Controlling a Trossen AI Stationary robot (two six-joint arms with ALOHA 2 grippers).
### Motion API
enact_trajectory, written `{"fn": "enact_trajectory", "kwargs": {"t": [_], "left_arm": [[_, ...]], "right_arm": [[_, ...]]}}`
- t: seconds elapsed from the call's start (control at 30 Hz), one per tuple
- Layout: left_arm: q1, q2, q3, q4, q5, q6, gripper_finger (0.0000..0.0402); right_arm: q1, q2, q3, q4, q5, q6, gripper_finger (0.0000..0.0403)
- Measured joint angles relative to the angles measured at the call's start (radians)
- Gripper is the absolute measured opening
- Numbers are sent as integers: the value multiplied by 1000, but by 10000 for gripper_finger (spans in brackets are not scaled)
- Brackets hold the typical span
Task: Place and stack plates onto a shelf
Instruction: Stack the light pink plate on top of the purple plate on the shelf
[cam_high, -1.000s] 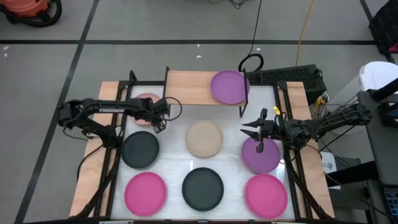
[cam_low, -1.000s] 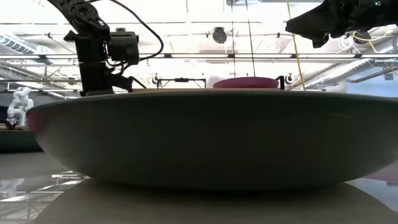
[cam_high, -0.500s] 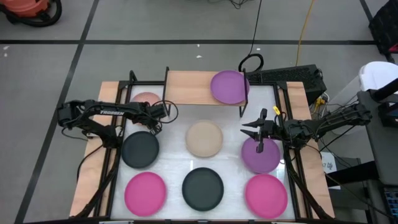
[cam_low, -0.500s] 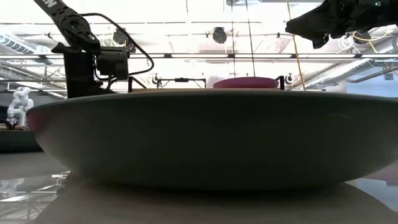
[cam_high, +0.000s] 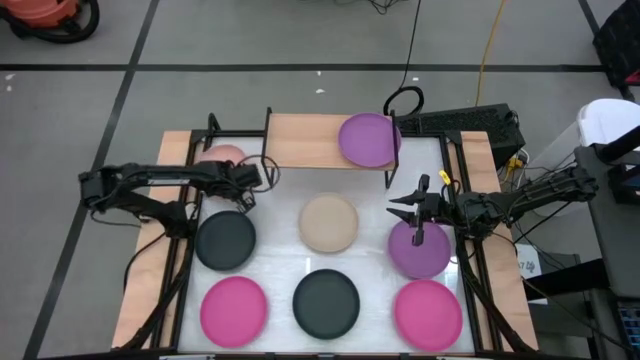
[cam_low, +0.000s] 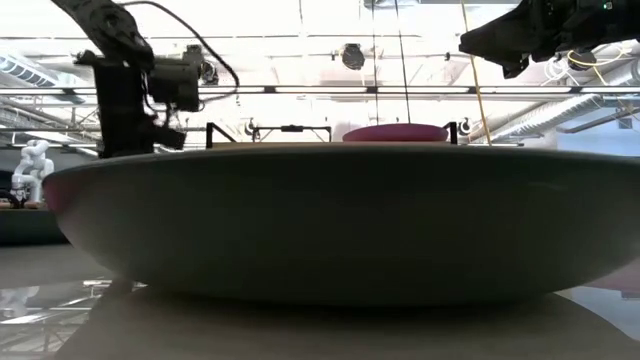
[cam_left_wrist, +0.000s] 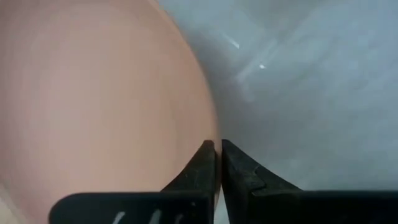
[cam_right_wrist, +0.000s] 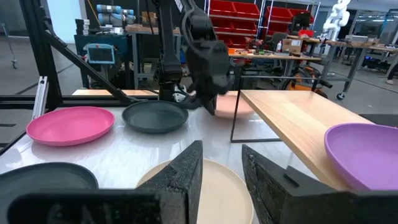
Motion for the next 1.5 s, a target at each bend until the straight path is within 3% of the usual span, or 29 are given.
{"fn": "enact_trajectory", "kwargs": {"t": [0.27,0.4,0.53,0.67,0.9,1.17,1.5], "left_arm": [[-1,-230,194,-224,-171,-59,10],[-6,-309,354,-182,-204,58,10],[-51,-294,507,-18,-201,213,10],[-122,-180,626,160,-150,410,10],[-186,140,840,303,-16,649,10],[-191,500,1093,311,80,855,10],[-178,725,1231,315,151,1065,10]], "right_arm": [[0,0,0,0,0,-2,98],[-1,0,0,26,4,-20,98],[-1,-1,0,68,5,-44,98],[-1,-1,0,113,6,-76,98],[5,-4,0,250,0,-73,98],[55,-46,0,284,-25,-136,98],[95,-81,0,276,-24,-186,98]]}}
